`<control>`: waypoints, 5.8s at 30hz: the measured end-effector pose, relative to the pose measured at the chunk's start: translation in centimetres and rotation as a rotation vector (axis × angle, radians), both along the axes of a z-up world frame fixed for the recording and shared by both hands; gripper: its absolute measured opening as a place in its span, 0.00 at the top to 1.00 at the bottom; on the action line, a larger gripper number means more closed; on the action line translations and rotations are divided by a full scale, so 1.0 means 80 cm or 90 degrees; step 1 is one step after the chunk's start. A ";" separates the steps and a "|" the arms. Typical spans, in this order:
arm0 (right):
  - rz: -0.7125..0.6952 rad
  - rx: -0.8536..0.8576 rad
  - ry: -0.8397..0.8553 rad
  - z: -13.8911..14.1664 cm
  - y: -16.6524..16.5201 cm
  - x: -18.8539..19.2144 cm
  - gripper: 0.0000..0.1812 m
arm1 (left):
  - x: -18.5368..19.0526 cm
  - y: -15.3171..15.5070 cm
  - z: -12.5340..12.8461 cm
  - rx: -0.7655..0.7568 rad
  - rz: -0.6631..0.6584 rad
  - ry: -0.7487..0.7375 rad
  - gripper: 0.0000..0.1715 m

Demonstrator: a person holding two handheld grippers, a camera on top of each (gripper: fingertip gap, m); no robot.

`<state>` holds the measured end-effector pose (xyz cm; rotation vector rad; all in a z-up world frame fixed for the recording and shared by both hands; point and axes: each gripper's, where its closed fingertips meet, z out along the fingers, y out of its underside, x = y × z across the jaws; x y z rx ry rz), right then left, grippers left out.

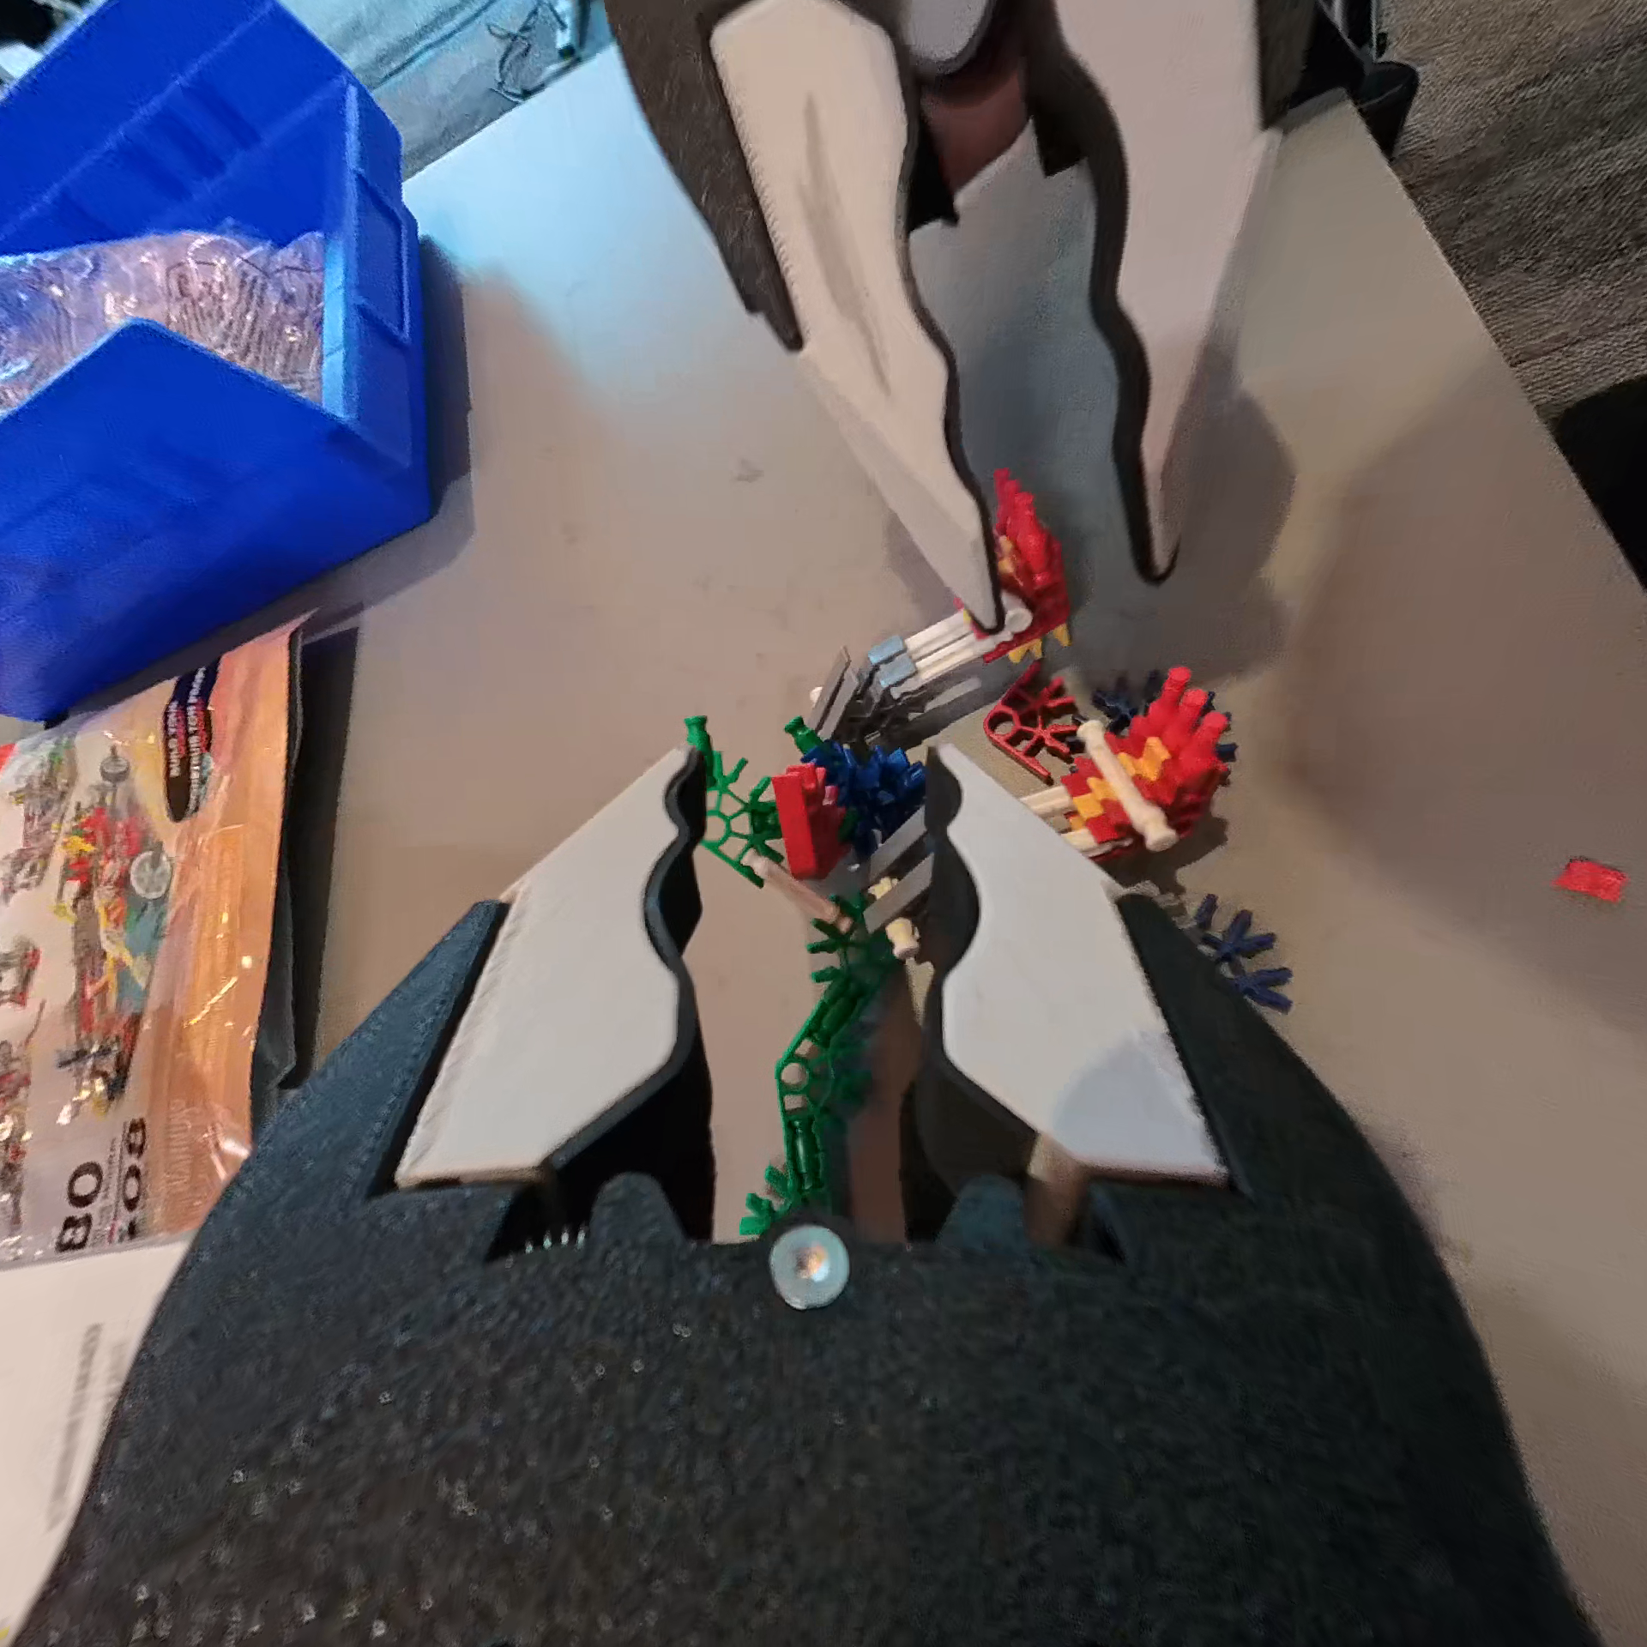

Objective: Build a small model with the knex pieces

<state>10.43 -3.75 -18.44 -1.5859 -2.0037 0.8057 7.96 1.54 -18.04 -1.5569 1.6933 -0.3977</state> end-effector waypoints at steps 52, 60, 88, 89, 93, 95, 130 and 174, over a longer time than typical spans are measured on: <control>-0.178 -0.061 -0.070 -0.044 0.002 0.027 0.85 | -0.038 0.059 -0.017 -0.031 0.125 -0.025 0.83; -0.167 -0.025 -0.074 -0.047 0.007 0.003 0.81 | -0.036 0.058 -0.017 -0.033 0.122 -0.026 0.83; -0.234 0.404 0.224 0.088 0.144 -0.046 0.88 | -0.006 0.072 0.087 -0.278 0.072 -0.327 0.88; -0.235 0.422 0.225 0.089 0.148 -0.047 0.88 | -0.006 0.073 0.091 -0.285 0.065 -0.338 0.91; -0.238 0.447 0.239 0.094 0.163 -0.050 0.88 | -0.007 0.089 0.090 -0.269 0.084 -0.328 0.94; -0.229 0.400 0.250 0.093 0.165 -0.051 0.90 | -0.011 0.095 0.085 -0.248 0.086 -0.309 0.97; -0.178 -0.077 0.162 0.013 0.154 -0.054 0.97 | -0.016 0.088 0.016 -0.254 0.082 -0.027 0.92; -0.157 -0.207 0.134 -0.009 0.137 -0.056 0.97 | -0.028 0.057 -0.013 -0.489 0.089 -0.063 0.57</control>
